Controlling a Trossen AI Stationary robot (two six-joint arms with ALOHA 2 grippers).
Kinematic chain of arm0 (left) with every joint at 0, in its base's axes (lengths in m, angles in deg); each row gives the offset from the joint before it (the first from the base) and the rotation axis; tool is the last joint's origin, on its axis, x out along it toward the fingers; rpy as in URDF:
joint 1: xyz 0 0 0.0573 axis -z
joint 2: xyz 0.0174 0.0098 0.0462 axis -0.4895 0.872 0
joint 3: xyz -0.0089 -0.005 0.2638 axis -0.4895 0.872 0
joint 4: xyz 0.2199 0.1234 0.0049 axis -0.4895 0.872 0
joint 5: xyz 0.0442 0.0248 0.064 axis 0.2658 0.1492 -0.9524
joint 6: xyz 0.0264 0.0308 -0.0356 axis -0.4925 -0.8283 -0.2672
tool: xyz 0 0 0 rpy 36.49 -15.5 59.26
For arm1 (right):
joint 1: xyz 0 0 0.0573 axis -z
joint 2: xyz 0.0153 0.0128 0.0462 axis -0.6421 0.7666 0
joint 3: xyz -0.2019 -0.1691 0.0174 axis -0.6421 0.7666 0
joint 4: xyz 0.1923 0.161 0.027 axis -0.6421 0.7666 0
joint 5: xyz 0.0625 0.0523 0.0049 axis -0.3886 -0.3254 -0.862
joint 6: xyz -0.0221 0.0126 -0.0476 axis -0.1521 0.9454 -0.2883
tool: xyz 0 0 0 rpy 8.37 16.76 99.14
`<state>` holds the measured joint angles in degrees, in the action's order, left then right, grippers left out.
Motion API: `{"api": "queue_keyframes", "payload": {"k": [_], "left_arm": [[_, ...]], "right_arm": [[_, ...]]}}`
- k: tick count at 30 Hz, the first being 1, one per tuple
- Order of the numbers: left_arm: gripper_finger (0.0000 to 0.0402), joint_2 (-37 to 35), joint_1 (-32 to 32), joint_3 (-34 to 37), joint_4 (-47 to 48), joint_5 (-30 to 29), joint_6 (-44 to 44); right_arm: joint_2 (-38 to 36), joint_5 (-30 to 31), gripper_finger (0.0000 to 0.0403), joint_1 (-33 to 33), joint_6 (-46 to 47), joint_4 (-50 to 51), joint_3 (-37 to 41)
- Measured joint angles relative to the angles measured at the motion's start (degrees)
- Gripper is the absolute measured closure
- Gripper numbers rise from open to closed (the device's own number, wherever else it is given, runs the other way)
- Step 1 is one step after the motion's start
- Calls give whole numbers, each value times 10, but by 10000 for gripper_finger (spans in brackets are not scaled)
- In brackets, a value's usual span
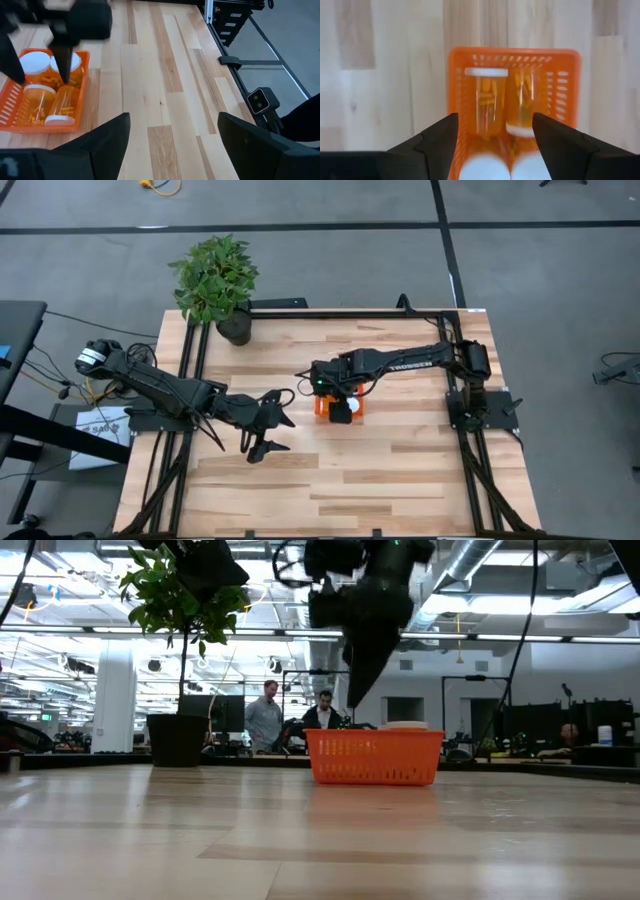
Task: Pick and place pill bottles into a basket
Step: Return to Home Position
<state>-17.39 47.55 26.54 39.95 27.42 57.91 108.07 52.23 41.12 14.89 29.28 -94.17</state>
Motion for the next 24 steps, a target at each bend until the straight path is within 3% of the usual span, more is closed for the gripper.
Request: {"api": "queue_keyframes", "payload": {"k": [9, 12, 17, 20, 24], "left_arm": [[111, -49, 0, -58, 22, -29, -22], [111, -104, 1, -76, 14, -65, -41], [111, -227, 1, -72, -48, -97, -87], [111, -297, 1, -52, -57, -105, -106], [111, -372, 1, 6, -78, -120, -109]], "right_arm": [[-33, 0, 152, 5, -8, 248, -202], [-101, 3, 152, 4, 3, 229, -243], [-242, 29, 152, -4, 19, 111, -245], [-331, 62, 152, -19, 6, 32, -207], [-436, 103, 152, -37, 2, -44, -93]]}}
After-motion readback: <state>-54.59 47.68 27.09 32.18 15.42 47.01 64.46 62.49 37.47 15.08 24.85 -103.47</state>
